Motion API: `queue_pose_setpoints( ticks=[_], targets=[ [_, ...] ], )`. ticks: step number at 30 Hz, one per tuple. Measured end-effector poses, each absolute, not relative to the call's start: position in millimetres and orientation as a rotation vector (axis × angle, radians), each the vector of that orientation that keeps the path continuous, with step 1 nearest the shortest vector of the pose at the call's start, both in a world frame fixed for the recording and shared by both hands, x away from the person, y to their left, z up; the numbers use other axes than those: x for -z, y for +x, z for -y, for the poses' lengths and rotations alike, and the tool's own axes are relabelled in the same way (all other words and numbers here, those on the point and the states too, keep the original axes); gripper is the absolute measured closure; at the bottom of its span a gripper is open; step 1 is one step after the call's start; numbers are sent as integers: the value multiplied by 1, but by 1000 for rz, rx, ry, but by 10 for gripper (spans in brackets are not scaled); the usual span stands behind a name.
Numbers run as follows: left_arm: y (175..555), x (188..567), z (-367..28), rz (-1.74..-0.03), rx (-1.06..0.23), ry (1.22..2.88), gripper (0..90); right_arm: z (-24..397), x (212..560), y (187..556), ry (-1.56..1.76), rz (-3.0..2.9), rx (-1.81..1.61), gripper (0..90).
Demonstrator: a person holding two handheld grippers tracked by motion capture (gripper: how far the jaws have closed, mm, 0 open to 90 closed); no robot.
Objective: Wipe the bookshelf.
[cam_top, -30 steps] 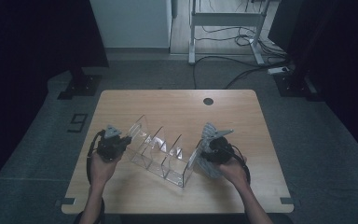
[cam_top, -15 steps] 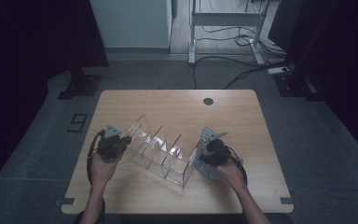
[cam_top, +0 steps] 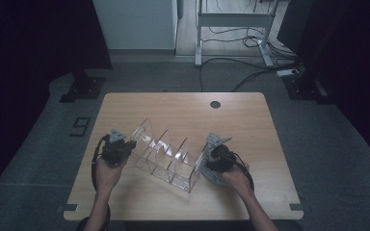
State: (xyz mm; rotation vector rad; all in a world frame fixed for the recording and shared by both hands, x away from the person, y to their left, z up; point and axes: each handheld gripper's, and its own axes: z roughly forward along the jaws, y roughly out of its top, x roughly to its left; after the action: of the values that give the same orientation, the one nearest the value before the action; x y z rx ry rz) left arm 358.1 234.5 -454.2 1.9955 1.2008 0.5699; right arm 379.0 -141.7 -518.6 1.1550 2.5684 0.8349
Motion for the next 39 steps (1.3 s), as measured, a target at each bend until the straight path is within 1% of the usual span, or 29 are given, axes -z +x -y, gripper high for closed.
queue_pose_setpoints(
  ticks=[14, 39],
  targets=[
    [358, 454, -234, -1203, -587, 1998, 857, 133, 513, 362, 1086, -2610, -832, 657],
    [357, 454, -234, -1216, -598, 1999, 856, 111, 510, 320, 972, -2755, -904, 650]
  ],
)
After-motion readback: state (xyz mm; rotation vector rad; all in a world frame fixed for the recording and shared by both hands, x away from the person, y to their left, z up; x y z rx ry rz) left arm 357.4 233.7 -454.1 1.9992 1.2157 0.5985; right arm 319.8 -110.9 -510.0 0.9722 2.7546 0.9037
